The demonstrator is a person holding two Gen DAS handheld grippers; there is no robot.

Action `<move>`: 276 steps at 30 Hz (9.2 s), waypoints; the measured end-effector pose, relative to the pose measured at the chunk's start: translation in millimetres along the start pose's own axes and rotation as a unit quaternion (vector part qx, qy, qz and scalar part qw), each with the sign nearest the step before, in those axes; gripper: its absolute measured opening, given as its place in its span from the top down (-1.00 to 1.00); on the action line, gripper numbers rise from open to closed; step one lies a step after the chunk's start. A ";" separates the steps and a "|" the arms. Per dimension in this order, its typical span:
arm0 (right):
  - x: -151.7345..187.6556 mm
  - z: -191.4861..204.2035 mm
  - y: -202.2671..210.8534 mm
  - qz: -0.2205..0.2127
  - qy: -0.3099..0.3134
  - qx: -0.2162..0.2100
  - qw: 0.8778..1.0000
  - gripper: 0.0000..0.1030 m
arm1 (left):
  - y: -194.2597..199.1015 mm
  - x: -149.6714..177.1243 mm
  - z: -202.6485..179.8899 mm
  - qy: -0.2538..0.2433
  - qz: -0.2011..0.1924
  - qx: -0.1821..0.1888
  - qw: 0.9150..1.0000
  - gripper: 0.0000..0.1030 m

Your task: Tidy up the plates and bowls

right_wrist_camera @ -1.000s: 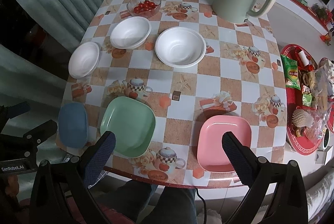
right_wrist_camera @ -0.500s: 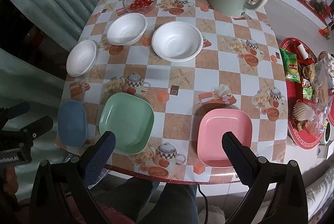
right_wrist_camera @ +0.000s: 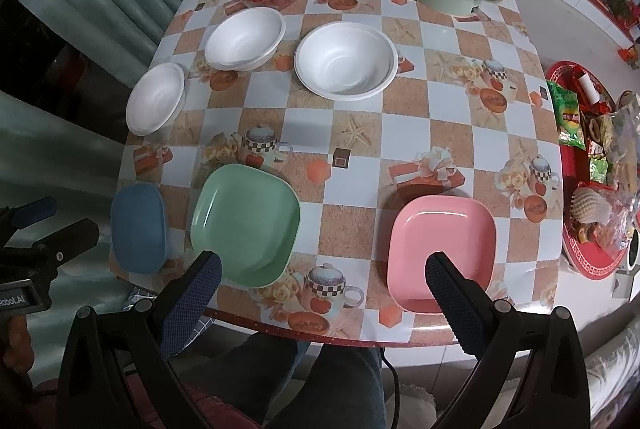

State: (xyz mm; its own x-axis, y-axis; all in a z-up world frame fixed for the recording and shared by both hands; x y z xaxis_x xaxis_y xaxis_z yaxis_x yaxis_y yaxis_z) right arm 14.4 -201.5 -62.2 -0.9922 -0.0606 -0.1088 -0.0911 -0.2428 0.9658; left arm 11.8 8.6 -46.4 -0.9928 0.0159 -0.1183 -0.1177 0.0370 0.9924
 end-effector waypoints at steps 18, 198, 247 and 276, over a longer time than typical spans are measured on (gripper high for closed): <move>14.1 -14.4 -29.8 0.032 -0.022 -0.011 0.999 -0.99 | -35.2 -3.1 -22.0 -0.060 0.034 -0.010 0.998 -1.00; 12.6 178.4 -113.1 0.116 0.186 -0.048 0.975 -0.99 | -99.2 102.2 120.9 0.087 0.009 -0.082 0.993 -0.99; 50.9 -102.2 -64.0 0.060 -0.137 -0.007 0.989 -0.99 | -106.7 31.6 -122.8 -0.245 0.028 -0.069 0.967 -0.99; 46.9 -218.8 -126.7 0.106 -0.162 0.044 0.980 -0.99 | -218.3 17.8 -230.8 -0.180 0.118 -0.038 0.976 -0.99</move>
State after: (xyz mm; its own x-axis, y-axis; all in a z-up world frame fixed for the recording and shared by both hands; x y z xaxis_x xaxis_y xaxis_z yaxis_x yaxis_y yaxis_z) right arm -2.0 -385.5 -241.3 -0.9632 0.2140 0.1625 0.1266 -0.1717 0.9770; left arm 15.1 -229.9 -257.0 -0.9228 0.3650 0.1231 0.0987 -0.0849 0.9915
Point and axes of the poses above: each gripper's, at about its wrist camera, not at the fingertips, and y roughly against the way its jaws point, z to its left, x to its underside, the point moved 4 cm from there along -y, roughly the way its jaws point, and after that the axes turned 3 degrees about -x, right-handed, at the moved point
